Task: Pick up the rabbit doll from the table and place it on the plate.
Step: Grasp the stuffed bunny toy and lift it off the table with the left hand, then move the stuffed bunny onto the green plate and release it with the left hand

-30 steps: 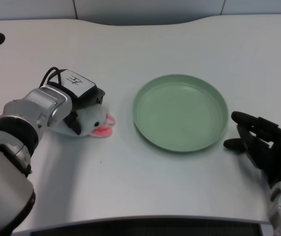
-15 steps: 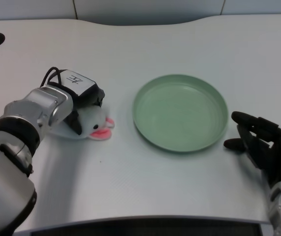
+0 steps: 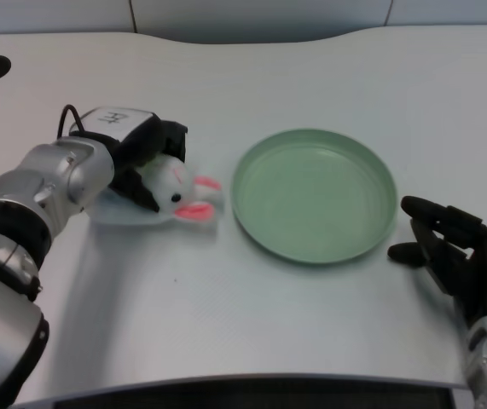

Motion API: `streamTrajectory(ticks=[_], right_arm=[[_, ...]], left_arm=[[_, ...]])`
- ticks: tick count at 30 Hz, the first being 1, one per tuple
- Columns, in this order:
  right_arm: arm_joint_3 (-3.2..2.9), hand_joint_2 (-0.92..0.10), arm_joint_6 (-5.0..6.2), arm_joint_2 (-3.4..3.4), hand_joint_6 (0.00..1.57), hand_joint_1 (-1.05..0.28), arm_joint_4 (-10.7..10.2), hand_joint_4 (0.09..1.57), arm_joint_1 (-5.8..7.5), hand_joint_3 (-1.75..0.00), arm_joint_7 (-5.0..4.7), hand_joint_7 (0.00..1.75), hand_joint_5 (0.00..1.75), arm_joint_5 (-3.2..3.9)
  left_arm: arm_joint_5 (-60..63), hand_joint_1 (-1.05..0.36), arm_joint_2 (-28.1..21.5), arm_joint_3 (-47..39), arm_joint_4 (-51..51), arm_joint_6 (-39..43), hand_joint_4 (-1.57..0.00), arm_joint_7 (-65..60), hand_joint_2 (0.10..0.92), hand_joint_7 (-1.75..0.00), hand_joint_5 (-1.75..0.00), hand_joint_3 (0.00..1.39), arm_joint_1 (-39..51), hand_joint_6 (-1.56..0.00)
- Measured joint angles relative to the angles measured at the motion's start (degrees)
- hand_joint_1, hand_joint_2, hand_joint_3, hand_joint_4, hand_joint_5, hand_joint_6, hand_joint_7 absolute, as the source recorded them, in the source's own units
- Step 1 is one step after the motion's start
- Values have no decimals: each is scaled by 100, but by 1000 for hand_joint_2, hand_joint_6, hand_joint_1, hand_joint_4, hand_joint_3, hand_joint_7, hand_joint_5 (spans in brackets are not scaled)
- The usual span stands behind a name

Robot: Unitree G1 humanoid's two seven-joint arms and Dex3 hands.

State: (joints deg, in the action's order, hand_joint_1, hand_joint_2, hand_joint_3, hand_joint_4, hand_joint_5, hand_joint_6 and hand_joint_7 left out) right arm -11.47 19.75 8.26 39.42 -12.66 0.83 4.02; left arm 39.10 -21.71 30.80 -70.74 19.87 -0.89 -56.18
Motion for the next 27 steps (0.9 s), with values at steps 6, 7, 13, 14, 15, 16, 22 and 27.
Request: streamTrajectory(ticks=[6,7,13,14,15,16,22,27], right_arm=[[-13,-921,4,5,1037,-401,34,886,-28,-168,4,8,867,7],[-13,-921,4,5,1036,-399,34,885,-29,-170,10,7,867,13],[-13,-921,57,19,1034,-399,108,879,-51,-178,43,6,868,15],[-13,-921,64,21,1034,-398,118,879,-54,-179,46,6,869,15],[-13,-921,70,22,1035,-396,126,880,-57,-180,48,6,870,16],[-21,-921,76,26,1035,-394,136,881,-59,-181,48,6,870,24],[-28,-921,77,44,1036,-392,195,882,-114,-187,49,7,868,24],[-27,-921,77,78,1033,-389,203,872,-117,-187,20,5,857,20]], left_arm=[[-455,-83,-124,-499,232,62,-826,244,886,-1746,-1746,39,-13,-601],[-561,-83,-131,-607,260,61,-824,331,885,-1746,-1746,37,-13,-603],[-851,-85,-168,-922,425,93,-836,420,875,-1746,-1746,29,-14,-624],[-852,-98,-168,-927,429,93,-837,428,877,-1746,-1746,30,-14,-626],[-933,-123,-162,-996,461,90,-838,486,881,-1746,-1746,31,0,-628],[-1098,-140,-133,-1123,541,90,-839,578,884,-1746,-1746,31,9,-629],[-1496,-126,55,-1433,957,245,-845,748,868,-1746,-1746,21,1,-650],[-1486,-145,480,-1376,1004,252,-844,838,849,-1746,-1746,11,-23,-655]])
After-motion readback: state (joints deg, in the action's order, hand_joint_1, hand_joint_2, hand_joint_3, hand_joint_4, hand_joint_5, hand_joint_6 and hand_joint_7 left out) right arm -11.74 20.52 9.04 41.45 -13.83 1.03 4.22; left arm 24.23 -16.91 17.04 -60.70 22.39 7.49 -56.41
